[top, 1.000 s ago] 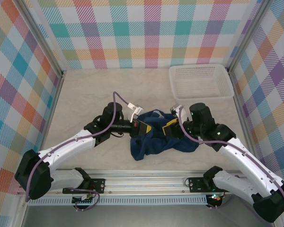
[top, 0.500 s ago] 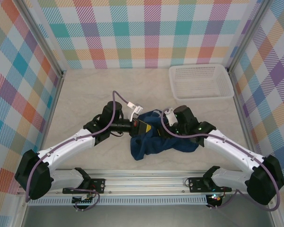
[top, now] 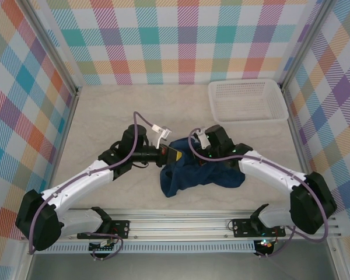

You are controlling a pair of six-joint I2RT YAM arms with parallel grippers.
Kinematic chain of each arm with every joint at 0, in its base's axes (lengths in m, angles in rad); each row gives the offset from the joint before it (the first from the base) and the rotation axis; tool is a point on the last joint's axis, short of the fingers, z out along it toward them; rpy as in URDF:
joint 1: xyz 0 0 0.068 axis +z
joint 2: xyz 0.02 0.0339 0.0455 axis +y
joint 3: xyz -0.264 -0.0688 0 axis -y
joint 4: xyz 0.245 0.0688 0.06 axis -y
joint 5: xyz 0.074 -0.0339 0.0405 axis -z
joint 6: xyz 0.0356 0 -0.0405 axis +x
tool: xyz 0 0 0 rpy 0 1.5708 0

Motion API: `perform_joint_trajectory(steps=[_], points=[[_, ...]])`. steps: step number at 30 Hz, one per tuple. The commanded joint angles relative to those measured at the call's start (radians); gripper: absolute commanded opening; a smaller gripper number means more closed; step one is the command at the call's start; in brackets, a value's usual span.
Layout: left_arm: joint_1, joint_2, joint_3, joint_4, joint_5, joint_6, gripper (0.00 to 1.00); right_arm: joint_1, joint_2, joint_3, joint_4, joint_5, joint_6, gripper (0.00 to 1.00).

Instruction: Fold the inside-out t-shirt

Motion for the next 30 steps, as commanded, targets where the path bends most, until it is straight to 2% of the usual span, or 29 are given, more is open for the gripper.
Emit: perform_joint_trajectory(steps=[1, 5, 7, 9, 12, 15, 18, 20, 24, 27, 30], points=[[0.029, -0.022, -0.002, -0.088, -0.238, 0.017, 0.00, -0.065, -0.144, 0.047, -0.139, -0.268, -0.027, 0.00], [0.034, 0.018, 0.023, -0.142, -0.476, 0.004, 0.00, -0.108, -0.210, 0.089, -0.229, -0.535, 0.016, 0.00], [0.034, 0.051, 0.049, -0.167, -0.533, 0.016, 0.02, -0.116, -0.208, 0.093, -0.211, -0.626, 0.049, 0.00], [0.034, 0.083, 0.083, -0.199, -0.544, 0.032, 0.11, -0.126, -0.206, 0.083, -0.152, -0.691, 0.095, 0.00], [0.034, 0.077, 0.094, -0.219, -0.508, 0.045, 0.30, -0.152, -0.194, 0.068, -0.062, -0.757, 0.155, 0.00], [0.030, 0.001, 0.042, -0.180, -0.446, 0.052, 0.47, -0.177, -0.168, 0.068, -0.029, -0.795, 0.178, 0.00], [0.013, -0.095, -0.015, -0.146, -0.416, 0.084, 0.59, -0.194, -0.143, 0.077, -0.037, -0.823, 0.162, 0.00], [-0.003, -0.131, -0.041, -0.111, -0.362, 0.113, 0.60, -0.203, -0.132, 0.082, -0.043, -0.833, 0.147, 0.00], [-0.039, -0.101, -0.036, -0.035, -0.197, 0.154, 0.52, -0.216, -0.120, 0.091, -0.055, -0.839, 0.130, 0.00], [-0.063, -0.028, 0.012, -0.053, -0.126, 0.199, 0.49, -0.222, -0.124, 0.088, -0.060, -0.834, 0.125, 0.00], [-0.073, 0.038, 0.053, -0.067, -0.107, 0.232, 0.49, -0.225, -0.130, 0.085, -0.062, -0.832, 0.124, 0.00]])
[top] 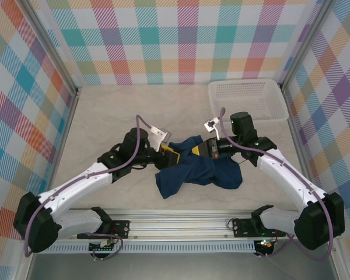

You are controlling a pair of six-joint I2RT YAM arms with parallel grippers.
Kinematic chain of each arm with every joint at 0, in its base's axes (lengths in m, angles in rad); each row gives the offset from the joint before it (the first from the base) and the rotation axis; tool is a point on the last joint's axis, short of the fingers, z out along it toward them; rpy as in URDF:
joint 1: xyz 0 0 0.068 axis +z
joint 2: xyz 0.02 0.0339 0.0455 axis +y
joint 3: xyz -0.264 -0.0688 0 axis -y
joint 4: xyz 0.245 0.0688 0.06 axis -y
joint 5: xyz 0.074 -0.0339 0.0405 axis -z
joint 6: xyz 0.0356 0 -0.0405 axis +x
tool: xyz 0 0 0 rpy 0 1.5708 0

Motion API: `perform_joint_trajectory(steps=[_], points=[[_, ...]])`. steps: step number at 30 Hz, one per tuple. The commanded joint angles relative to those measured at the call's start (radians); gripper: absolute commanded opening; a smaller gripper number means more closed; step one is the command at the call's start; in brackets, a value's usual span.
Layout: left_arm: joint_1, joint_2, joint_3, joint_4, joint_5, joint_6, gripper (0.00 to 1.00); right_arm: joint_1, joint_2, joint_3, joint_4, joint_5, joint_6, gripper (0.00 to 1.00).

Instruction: Fold the inside-out t-shirt

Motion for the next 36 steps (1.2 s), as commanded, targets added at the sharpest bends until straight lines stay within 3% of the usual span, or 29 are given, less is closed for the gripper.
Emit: perform_joint_trajectory(steps=[1, 4, 9, 16, 21, 29, 36], points=[[-0.012, 0.055, 0.060, 0.011, 0.103, 0.075, 0.49, -0.010, -0.014, 0.011, 0.017, -0.042, -0.018, 0.00], [-0.019, 0.093, 0.077, 0.023, 0.149, 0.082, 0.47, -0.014, -0.020, 0.011, 0.006, -0.033, -0.024, 0.00], [-0.020, 0.122, 0.092, 0.016, 0.146, 0.085, 0.21, -0.020, -0.019, 0.007, 0.006, -0.028, -0.026, 0.00], [-0.020, 0.089, 0.102, -0.005, 0.090, 0.080, 0.01, -0.026, 0.002, 0.013, -0.015, 0.029, -0.045, 0.00], [-0.020, 0.075, 0.174, -0.066, 0.055, 0.015, 0.00, -0.026, 0.056, 0.101, -0.120, 0.215, -0.086, 0.00], [-0.018, 0.073, 0.307, -0.158, 0.001, -0.165, 0.00, -0.016, 0.157, 0.253, -0.226, 0.483, -0.120, 0.19], [0.038, 0.089, 0.359, -0.239, -0.068, -0.308, 0.00, -0.013, 0.116, 0.302, -0.258, 0.548, -0.160, 0.36]])
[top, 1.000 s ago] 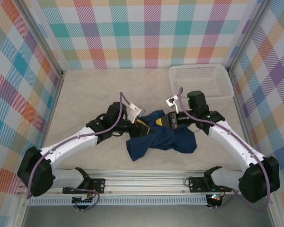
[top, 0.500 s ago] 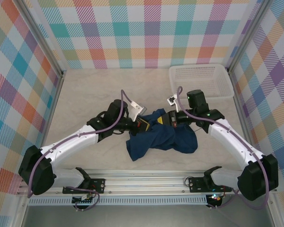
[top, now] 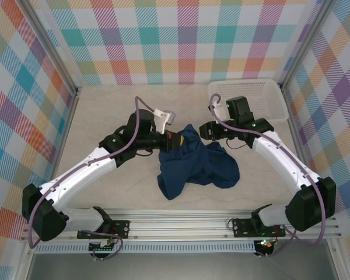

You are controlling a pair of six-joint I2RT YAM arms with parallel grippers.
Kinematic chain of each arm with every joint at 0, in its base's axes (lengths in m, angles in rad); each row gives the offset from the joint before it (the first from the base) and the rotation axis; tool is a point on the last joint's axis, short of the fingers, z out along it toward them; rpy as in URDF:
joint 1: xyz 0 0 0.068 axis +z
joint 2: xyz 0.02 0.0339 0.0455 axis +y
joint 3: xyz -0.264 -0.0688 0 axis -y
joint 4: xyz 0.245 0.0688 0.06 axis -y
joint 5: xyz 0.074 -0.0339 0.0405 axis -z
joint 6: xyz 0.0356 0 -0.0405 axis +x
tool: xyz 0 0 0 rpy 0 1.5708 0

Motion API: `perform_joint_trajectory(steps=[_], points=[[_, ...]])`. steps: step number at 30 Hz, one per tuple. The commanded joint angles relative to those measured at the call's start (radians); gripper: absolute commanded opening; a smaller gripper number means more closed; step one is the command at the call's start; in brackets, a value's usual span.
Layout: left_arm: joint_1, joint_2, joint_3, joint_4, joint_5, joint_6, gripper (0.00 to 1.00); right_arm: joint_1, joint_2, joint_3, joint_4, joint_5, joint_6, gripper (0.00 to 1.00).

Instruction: Fold the inside-out t-shirt

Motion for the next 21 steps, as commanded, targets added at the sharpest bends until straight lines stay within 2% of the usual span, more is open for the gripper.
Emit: perform_joint_trajectory(steps=[1, 3, 7, 14, 18, 21], points=[[0.036, -0.014, 0.040, -0.045, -0.034, -0.101, 0.00, 0.005, -0.069, 0.015, -0.037, 0.041, -0.053, 0.38], [0.050, -0.004, 0.054, -0.069, -0.037, -0.113, 0.00, 0.012, -0.139, -0.027, -0.007, -0.003, -0.075, 0.45], [0.058, -0.003, 0.069, -0.088, -0.020, -0.101, 0.00, 0.060, -0.254, -0.130, 0.099, -0.065, -0.075, 0.51], [0.058, -0.018, 0.053, -0.071, 0.012, -0.085, 0.00, 0.163, -0.215, -0.188, 0.240, -0.099, -0.055, 0.55], [0.058, -0.019, 0.048, -0.067, 0.019, -0.086, 0.00, 0.231, -0.163, -0.179, 0.236, -0.008, -0.066, 0.56], [0.058, -0.017, 0.048, -0.061, 0.028, -0.086, 0.00, 0.264, -0.129, -0.175, 0.232, 0.065, -0.070, 0.53]])
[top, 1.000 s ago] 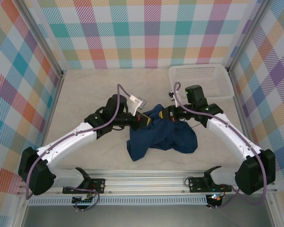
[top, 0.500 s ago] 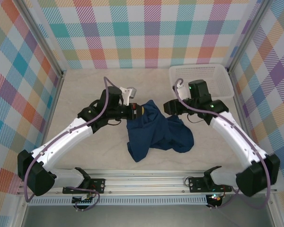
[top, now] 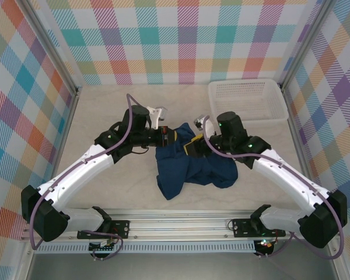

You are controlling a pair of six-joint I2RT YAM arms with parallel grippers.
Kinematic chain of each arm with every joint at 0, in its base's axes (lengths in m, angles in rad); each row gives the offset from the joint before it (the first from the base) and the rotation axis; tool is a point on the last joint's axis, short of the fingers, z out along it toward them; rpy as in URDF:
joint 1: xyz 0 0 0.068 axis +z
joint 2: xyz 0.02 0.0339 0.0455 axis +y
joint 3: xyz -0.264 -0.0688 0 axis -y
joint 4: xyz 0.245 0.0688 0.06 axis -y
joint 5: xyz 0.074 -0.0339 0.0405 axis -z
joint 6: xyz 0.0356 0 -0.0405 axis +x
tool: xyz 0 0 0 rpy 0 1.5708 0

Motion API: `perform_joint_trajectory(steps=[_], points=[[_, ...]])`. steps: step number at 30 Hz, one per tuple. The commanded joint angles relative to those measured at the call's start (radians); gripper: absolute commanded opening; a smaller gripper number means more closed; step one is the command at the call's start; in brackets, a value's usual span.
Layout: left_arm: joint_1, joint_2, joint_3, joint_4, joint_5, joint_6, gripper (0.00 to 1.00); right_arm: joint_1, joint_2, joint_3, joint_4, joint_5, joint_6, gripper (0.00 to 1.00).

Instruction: Fold the inside-out t-shirt

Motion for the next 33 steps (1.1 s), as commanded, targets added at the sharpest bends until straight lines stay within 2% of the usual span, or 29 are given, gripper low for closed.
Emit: perform_joint_trajectory(steps=[1, 5, 11, 18, 20, 23, 27, 29, 31, 33], points=[[0.006, -0.021, 0.015, 0.015, 0.032, -0.005, 0.00, 0.030, 0.025, 0.003, 0.037, 0.077, -0.017, 0.52], [0.006, -0.021, 0.009, 0.016, 0.030, -0.006, 0.00, 0.047, 0.054, 0.013, 0.048, 0.094, -0.002, 0.49], [0.006, -0.024, 0.004, 0.019, 0.032, -0.007, 0.00, 0.056, 0.076, 0.021, 0.059, 0.215, 0.025, 0.39], [0.006, -0.014, -0.002, 0.000, -0.027, 0.017, 0.00, 0.053, 0.006, 0.027, 0.056, 0.245, 0.016, 0.01], [0.006, -0.006, 0.000, -0.026, -0.086, 0.040, 0.00, 0.037, -0.027, 0.046, 0.015, 0.198, 0.009, 0.00], [0.006, 0.019, 0.000, -0.039, -0.168, 0.075, 0.00, -0.020, -0.058, 0.060, -0.014, 0.023, 0.054, 0.00], [0.007, 0.048, 0.001, -0.031, -0.186, 0.112, 0.00, -0.088, -0.072, 0.046, 0.038, -0.189, 0.161, 0.00], [0.007, 0.035, -0.009, -0.016, -0.188, 0.123, 0.09, -0.115, -0.072, 0.043, 0.076, -0.246, 0.215, 0.00], [0.007, -0.002, -0.049, 0.015, -0.155, 0.135, 0.28, -0.141, -0.068, 0.038, 0.132, -0.292, 0.287, 0.00], [0.006, -0.053, -0.123, 0.089, -0.081, 0.130, 0.40, -0.160, -0.055, 0.039, 0.184, -0.326, 0.350, 0.00]])
